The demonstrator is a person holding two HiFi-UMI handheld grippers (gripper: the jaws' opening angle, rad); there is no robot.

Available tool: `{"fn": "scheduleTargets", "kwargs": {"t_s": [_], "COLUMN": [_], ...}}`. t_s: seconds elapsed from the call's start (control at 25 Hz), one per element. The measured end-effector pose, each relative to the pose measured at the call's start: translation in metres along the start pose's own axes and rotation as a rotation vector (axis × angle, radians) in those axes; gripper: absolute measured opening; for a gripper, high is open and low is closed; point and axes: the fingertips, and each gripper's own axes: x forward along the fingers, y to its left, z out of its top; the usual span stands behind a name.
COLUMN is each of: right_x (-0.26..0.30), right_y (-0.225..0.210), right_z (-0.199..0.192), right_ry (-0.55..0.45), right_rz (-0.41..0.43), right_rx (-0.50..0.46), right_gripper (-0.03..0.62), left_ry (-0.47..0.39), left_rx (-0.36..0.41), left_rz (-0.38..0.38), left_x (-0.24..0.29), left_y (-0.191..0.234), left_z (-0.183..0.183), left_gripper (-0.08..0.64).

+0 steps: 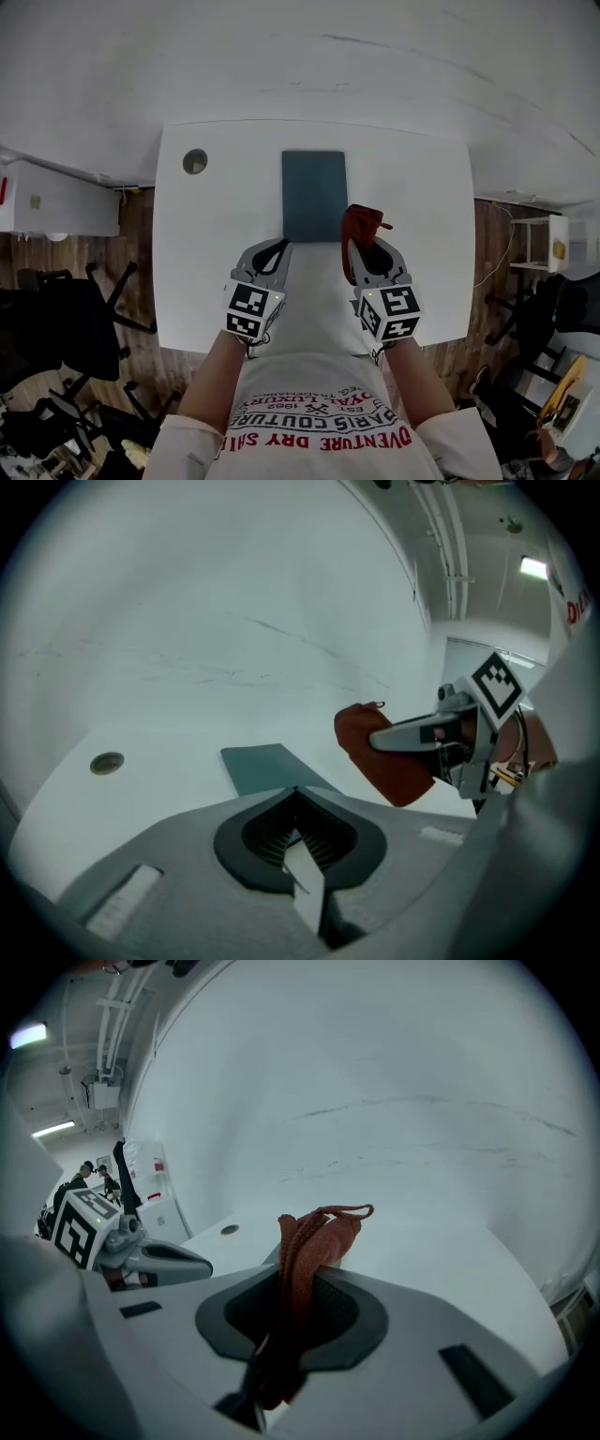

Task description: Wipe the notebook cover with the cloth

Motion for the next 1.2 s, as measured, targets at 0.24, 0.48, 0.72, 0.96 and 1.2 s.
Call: {"fn": "scheduleTargets", "kwargs": {"t_s": [0.24, 0.48, 0.72, 0.96, 1.2], "right_x": [0.029, 0.057, 0.112, 0.176, 0.219], "right_y": [0.007, 0.016, 0.023, 0.028, 0.038], "right_z": [0.017, 0.039, 0.054, 0.04, 0.033], "right_ry": [-0.004, -0.006, 0.041, 0.159, 0.226], "right_rz": [0.021, 0.048, 0.107, 0.117, 0.14], "right_rx": [0.017, -0.019, -0.027, -0.087, -0.098], "right_gripper": [0.078, 0.078, 0.078, 0.078, 0.078], "left_ry": [0.124, 0.206, 0.216, 0.22, 0.214], "left_rx": [-0.01, -0.028, -0.024, -0.028, -0.014], "left_rz": [0.0, 0.007, 0.018, 0.016, 0.023], "left_x": [0.034, 0.05, 0.053, 0.054, 0.053], "left_y": [0.012, 0.015, 0.016, 0.016, 0.015], "left_z": [-0.04, -0.056, -0.057, -0.056, -0.057], "left_gripper": [0.009, 0.009, 0.009, 0.009, 0.009]}}
